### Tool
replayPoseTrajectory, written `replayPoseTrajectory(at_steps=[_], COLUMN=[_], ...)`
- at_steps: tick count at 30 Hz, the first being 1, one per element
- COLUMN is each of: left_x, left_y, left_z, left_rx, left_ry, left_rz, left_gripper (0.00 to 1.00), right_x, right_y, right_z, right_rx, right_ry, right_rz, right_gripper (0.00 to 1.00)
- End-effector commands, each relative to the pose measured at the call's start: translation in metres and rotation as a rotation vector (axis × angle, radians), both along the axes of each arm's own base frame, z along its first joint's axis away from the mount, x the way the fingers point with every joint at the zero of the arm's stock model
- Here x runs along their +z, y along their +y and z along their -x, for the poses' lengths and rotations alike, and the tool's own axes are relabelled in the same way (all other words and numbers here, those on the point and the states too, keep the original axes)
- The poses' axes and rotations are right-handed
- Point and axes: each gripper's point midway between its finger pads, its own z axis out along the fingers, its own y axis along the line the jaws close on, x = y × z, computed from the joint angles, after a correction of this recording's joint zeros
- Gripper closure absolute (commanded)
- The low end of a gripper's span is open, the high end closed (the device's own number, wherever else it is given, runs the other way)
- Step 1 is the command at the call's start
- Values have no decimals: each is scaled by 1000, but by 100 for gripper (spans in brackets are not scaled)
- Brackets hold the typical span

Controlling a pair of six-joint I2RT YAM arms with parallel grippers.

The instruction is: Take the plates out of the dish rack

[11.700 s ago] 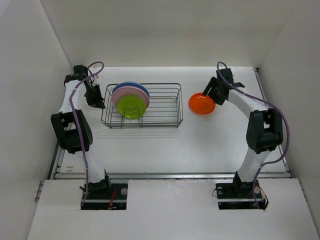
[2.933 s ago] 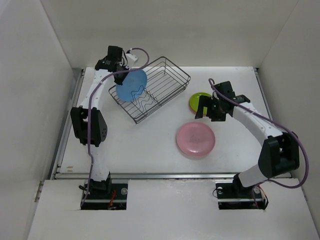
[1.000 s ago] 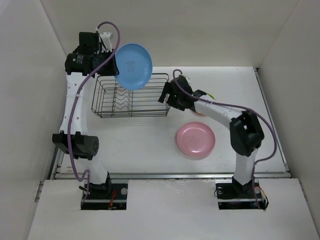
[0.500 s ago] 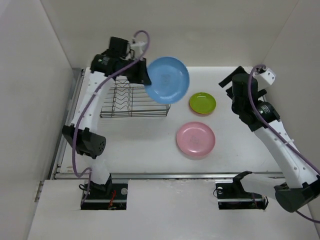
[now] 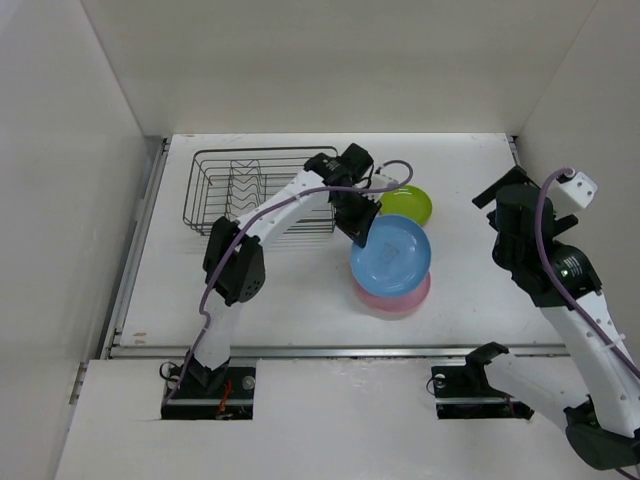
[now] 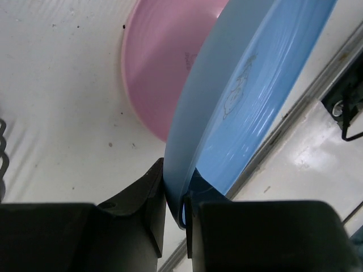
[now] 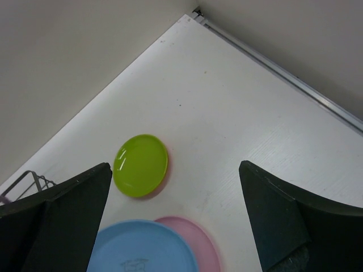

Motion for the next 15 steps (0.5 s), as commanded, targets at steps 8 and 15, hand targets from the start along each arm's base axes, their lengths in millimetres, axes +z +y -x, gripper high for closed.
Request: replayPoseTrajectory(at_steps=[8, 15], left_x=[-20, 65], left_y=[-22, 2], left_z=[9, -16], left_rx=[-163, -99], left_ry=[-20, -344], left_rz=[-76, -95], left_gripper=[2, 0], right_x=[-12, -13], right_y=[5, 6], right_z=[13, 16], right_rx=[84, 104], right_ry=[39, 38], right_rz=[17, 14], right_gripper=[0, 0])
